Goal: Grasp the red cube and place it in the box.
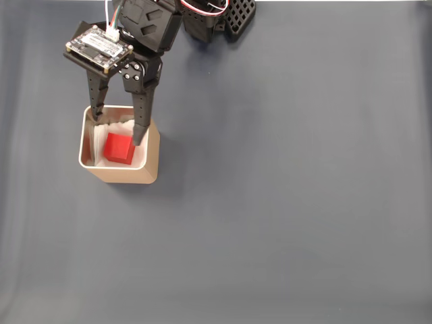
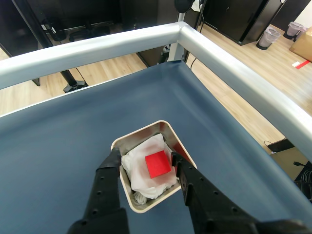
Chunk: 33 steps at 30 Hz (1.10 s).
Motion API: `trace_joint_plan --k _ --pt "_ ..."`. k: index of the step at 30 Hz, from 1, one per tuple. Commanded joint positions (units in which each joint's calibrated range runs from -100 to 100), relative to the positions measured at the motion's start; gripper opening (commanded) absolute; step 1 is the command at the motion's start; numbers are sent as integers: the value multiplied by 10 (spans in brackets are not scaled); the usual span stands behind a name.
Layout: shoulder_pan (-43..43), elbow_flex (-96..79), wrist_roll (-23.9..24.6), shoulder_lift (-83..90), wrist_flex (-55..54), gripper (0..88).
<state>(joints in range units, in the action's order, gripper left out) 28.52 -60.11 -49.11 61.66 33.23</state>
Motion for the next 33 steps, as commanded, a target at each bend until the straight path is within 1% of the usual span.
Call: trace_joint_plan --k 1,8,12,18,24,33 --pt "3 5 5 -3 -8 193" --pt "-10 17 0 -15 -2 68" --pt "-17 51 2 -34 26 4" --pt "-17 104 4 -75 46 2" --pt "-39 184 18 -106 119 1" --pt "-131 238 14 -80 289 1"
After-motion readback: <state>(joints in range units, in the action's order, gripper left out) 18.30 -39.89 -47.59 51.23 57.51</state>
